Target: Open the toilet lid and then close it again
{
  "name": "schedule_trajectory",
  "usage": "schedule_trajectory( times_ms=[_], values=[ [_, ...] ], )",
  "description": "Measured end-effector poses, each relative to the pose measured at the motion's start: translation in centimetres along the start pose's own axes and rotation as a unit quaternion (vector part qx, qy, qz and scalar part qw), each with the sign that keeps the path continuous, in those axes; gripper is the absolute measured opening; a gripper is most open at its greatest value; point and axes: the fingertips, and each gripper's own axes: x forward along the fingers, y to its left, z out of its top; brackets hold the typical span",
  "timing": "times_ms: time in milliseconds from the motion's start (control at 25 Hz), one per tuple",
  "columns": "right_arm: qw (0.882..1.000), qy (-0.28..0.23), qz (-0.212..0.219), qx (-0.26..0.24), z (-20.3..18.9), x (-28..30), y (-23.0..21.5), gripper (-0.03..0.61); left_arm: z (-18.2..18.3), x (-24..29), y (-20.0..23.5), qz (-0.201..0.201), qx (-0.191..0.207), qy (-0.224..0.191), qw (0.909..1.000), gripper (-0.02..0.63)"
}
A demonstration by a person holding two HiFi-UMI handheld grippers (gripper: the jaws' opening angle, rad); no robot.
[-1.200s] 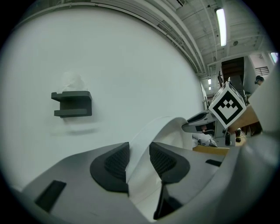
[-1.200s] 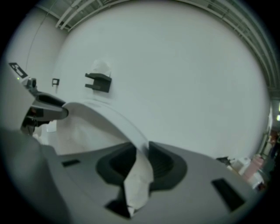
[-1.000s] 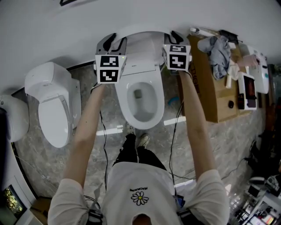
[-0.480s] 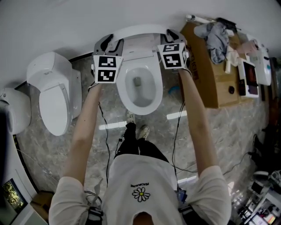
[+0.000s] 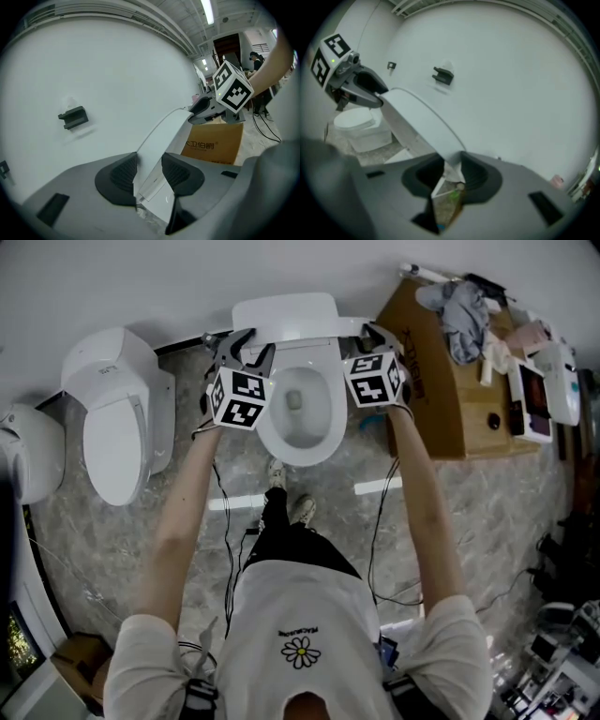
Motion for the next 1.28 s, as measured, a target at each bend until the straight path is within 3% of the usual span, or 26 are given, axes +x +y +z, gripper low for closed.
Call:
schedule_trajectory(
  times_ms=[200, 520, 760, 1280],
  values=[
    [1.0, 0.02, 0.01, -0.015, -3.3, -2.0, 2.2, 0.13, -2.4, -2.0, -3.1, -0.018, 0.015, 0.025, 0.9994, 0.195],
    [0.996, 0.061, 0.037, -0.059, -8.1, -4.0, 5.3, 0.15, -5.9, -4.3, -7.7, -0.072, -0.014, 0.059, 0.9956, 0.227],
    [0.992, 0.089, 0.046, -0.072, -11.8, -5.4, 7.5, 0.161, -9.0, -5.9, -11.1, -0.107, 0.007, 0.096, 0.9896, 0.233],
    [0.973, 0.167, 0.124, -0.102, -19.0, -7.2, 11.9, 0.192, -15.3, -7.5, -16.7, -0.161, 0.005, 0.16, 0.9739, 0.233]
  ],
)
